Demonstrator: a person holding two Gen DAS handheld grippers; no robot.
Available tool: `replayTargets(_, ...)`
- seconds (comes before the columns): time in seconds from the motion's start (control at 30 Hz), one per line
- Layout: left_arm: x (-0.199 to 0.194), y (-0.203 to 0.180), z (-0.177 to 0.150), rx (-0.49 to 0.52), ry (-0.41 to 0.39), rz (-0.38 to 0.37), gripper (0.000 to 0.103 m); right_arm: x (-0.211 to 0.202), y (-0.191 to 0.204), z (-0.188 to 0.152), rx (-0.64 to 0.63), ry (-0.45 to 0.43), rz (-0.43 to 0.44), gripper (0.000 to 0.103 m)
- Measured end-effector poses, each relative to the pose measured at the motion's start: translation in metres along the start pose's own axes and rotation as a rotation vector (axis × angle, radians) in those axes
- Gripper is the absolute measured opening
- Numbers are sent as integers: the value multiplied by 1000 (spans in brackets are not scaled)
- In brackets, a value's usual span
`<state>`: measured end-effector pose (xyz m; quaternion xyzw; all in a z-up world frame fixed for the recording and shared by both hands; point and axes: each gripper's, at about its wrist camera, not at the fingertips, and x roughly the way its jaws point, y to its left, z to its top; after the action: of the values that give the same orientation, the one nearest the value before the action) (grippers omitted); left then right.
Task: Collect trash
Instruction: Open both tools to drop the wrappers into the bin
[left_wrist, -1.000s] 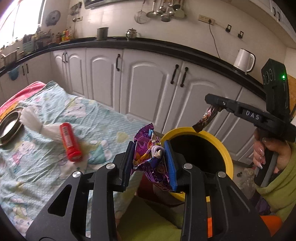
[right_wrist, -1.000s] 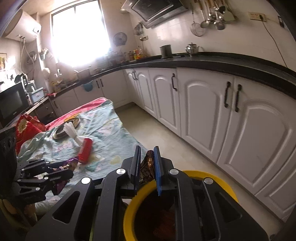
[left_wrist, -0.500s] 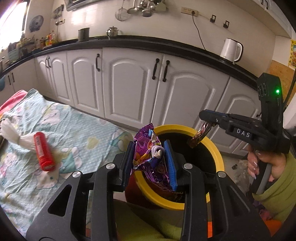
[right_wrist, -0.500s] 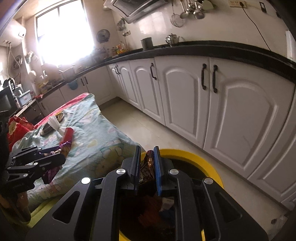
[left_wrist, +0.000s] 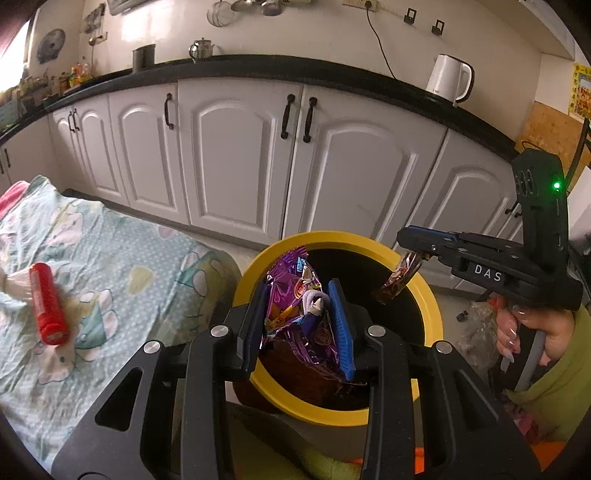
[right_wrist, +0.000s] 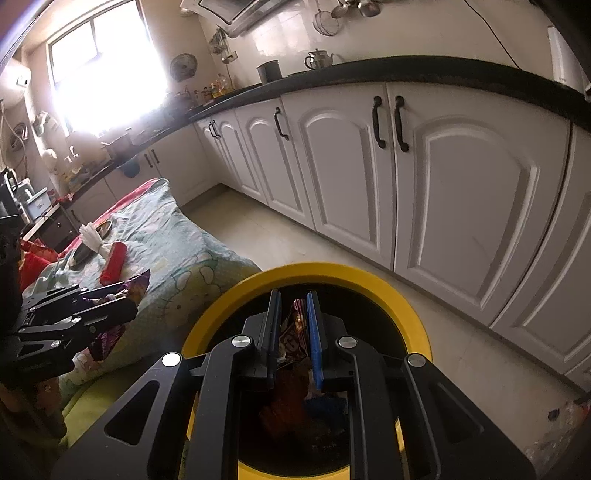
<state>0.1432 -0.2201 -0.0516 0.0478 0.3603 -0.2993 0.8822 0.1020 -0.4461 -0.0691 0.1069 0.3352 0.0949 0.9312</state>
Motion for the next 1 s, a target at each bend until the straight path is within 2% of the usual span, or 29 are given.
replayTargets(0.5, 22, -3, -5, 3, 47, -23, 27, 12, -7, -9, 24, 48, 21, 14)
replayTargets(1.0, 25, -8, -7, 8, 56, -31, 36, 11, -9, -8, 53, 52, 18, 25)
